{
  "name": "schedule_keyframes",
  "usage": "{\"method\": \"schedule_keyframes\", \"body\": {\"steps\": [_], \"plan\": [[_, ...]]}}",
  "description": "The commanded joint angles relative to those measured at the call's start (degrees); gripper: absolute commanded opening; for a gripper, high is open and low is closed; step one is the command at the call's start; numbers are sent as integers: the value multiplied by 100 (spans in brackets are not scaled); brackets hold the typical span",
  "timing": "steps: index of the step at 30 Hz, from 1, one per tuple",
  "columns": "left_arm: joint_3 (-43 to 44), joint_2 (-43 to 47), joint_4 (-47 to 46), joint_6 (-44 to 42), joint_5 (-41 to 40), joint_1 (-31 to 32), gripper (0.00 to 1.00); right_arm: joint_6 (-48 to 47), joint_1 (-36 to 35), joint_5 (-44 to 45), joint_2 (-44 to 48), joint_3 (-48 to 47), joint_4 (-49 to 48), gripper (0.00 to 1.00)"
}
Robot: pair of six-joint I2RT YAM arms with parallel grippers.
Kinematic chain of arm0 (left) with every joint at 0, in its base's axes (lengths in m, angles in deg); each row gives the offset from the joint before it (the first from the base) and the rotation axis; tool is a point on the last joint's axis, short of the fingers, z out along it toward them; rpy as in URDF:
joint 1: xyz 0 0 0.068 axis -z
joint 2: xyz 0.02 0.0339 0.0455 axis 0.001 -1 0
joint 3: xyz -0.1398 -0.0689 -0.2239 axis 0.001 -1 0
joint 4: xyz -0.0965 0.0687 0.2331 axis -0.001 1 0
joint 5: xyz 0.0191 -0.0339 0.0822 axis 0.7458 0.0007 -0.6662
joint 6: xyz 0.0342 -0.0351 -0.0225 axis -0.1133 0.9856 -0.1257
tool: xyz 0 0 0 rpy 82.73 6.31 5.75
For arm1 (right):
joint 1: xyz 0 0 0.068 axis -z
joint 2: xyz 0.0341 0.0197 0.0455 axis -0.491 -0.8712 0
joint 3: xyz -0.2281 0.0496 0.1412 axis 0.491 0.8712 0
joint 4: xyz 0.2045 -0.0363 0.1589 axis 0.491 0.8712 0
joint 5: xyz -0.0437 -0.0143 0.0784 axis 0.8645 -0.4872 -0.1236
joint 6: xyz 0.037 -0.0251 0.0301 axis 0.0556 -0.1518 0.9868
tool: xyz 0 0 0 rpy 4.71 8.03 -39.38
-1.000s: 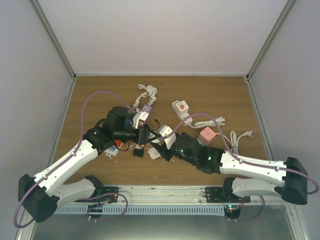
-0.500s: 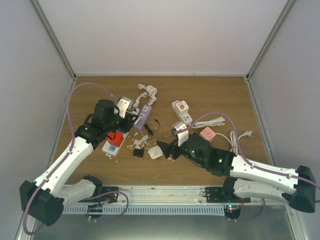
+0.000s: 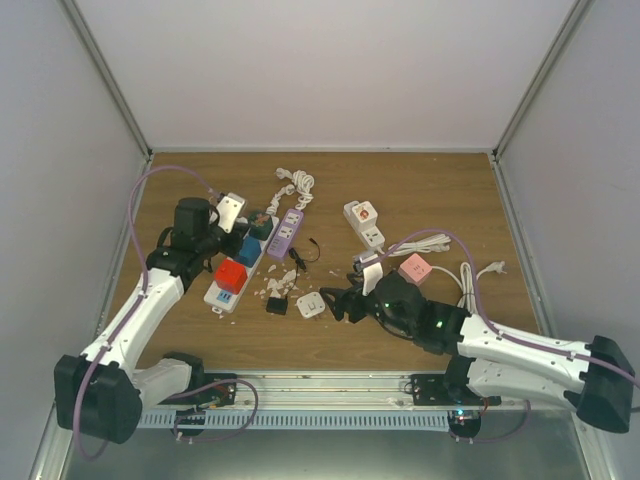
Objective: Insert the plug
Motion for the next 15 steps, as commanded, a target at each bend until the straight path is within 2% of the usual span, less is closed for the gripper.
{"method": "schedule_keyframes", "body": {"steps": [1, 9, 15], "plan": [[-14, -109, -311, -221, 210, -74, 28, 143, 110, -193, -10, 106, -230, 88], [-360, -326, -392, -473, 49, -152, 28, 69, 175, -263, -13, 142, -231, 88], [-422, -684, -686, -427, 280, -187, 27, 15, 195, -301, -91, 108, -230, 88]]}}
